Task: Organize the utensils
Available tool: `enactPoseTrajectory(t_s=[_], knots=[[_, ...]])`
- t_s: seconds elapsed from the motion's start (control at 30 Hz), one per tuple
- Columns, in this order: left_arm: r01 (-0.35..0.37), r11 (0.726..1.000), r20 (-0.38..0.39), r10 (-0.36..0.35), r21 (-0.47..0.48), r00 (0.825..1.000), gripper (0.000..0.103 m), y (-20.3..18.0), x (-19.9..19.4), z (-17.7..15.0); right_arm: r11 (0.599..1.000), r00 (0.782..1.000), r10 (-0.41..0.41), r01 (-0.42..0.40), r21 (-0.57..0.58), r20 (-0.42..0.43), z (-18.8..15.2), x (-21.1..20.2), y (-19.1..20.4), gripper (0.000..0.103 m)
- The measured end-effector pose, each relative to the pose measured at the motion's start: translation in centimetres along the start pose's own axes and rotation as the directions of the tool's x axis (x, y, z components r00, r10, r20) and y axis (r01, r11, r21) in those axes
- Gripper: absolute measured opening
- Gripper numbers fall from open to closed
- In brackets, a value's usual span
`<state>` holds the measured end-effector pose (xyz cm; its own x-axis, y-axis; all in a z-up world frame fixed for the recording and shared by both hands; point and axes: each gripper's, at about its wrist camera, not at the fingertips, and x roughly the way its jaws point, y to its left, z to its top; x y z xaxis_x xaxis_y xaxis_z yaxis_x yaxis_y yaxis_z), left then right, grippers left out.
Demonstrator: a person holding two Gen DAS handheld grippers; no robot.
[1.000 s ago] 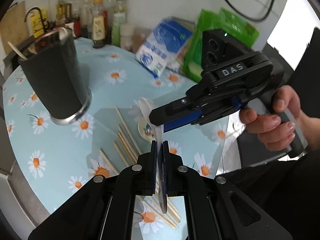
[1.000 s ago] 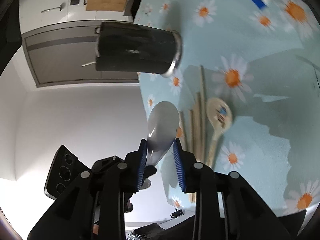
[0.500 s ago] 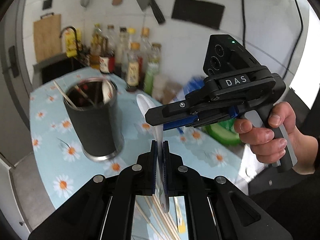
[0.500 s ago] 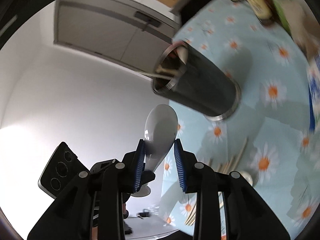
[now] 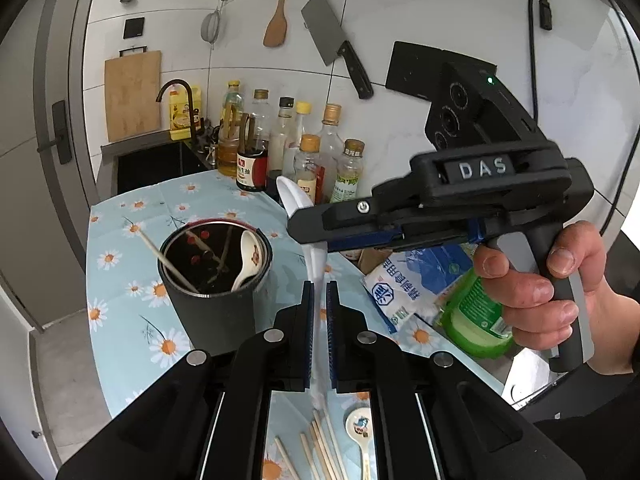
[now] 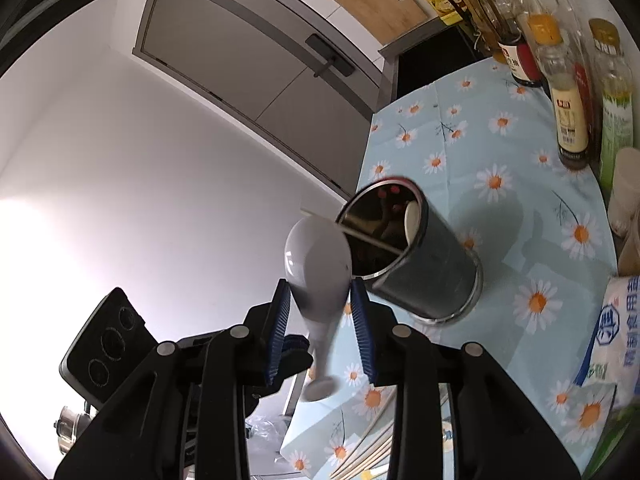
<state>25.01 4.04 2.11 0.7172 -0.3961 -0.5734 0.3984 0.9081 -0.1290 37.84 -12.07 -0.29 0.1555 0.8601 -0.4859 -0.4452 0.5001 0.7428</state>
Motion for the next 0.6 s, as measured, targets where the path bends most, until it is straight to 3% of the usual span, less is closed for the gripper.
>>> enactPoseTrajectory(t_s=[0.3,0.6], knots=[[-0.019,0.999,-0.055,0.017,-0.049,0.998,0.005,1.7,3.5,0.8,0.999,1.000,0.013,-0.013,0.033,0.000,2.2,0.1,-1.6,0.040],[-0.041,0.998,-0.070,0.037,-0.055,0.997,0.005,2.6,4.5,1.4,0.999,1.000,0.018,-0.018,0.043,-0.013,3.1,0.7,-2.5,0.040]])
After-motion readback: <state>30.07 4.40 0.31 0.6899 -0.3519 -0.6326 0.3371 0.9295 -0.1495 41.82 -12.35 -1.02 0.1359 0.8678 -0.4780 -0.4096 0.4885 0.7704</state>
